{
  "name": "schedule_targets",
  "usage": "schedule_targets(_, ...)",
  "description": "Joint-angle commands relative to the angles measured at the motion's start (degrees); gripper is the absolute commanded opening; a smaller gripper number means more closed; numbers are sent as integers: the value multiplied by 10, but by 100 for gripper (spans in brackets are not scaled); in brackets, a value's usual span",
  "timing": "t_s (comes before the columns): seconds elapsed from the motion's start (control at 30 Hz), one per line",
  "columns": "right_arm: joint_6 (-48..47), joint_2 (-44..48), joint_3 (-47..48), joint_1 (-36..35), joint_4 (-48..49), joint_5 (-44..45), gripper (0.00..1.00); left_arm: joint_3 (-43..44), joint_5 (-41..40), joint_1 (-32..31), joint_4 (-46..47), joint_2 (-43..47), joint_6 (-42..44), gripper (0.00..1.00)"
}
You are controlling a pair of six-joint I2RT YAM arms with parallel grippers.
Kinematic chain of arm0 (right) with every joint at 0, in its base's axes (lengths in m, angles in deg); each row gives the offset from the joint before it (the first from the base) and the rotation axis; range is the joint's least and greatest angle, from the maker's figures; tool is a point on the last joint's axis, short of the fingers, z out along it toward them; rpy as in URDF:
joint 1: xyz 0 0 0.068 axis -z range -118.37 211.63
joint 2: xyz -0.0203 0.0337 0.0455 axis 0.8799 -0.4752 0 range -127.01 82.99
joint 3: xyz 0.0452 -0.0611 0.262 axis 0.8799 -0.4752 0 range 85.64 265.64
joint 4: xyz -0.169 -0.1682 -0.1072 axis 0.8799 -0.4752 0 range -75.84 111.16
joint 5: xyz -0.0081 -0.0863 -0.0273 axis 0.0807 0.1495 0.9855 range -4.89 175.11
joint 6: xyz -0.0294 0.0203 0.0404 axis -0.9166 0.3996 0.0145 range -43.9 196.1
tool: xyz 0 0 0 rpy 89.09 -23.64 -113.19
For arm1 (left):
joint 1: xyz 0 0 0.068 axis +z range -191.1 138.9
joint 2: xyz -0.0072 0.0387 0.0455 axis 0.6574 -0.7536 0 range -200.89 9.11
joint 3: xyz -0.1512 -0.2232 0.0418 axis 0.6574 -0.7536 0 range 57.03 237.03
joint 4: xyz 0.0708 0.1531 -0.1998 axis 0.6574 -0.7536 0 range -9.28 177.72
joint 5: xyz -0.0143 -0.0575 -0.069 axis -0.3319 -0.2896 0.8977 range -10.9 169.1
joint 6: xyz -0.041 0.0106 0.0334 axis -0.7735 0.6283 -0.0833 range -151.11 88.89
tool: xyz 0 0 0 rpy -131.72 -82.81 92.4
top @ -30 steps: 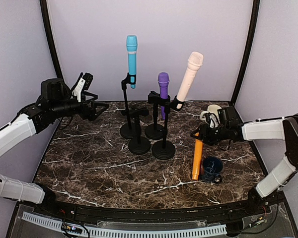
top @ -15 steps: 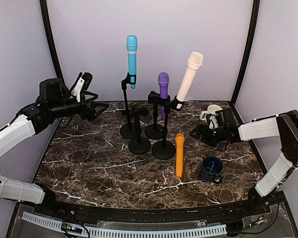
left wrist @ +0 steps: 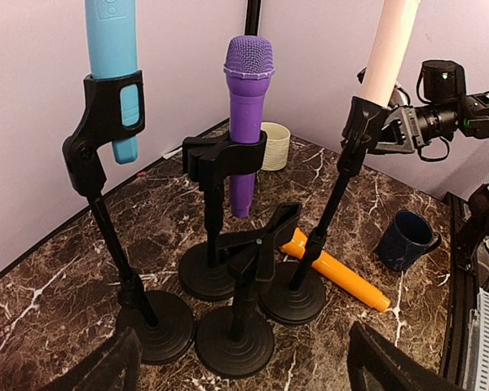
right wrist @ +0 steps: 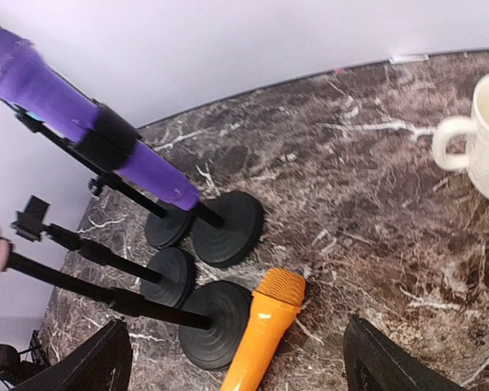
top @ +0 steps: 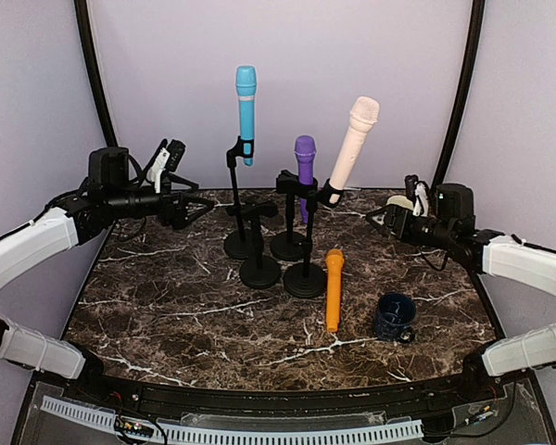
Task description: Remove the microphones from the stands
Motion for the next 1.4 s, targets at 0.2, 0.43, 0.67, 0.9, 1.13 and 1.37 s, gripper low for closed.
schedule_targets(0.2,-75,128,40,-83,14,-24,94,132,-15,8,12,-118,-41,90)
schedule_targets(0.43,-75,174,25,-120,51,-39,94,243,-25,25,19,-230,-31,77)
schedule_targets(0.67,-78,214,0,-123,48,-42,94,270,48,37,71,-299,-35,64)
schedule_targets(0.9,-82,216,-6,-123,45,-36,95,285,107,37,106,-331,-23,54)
schedule_targets(1.13,-77,214,-5,-123,46,-33,94,308,102,37,103,-355,-16,39)
schedule_targets(1.37,-74,221,-5,-123,40,-33,94,317,84,37,99,-368,-5,38)
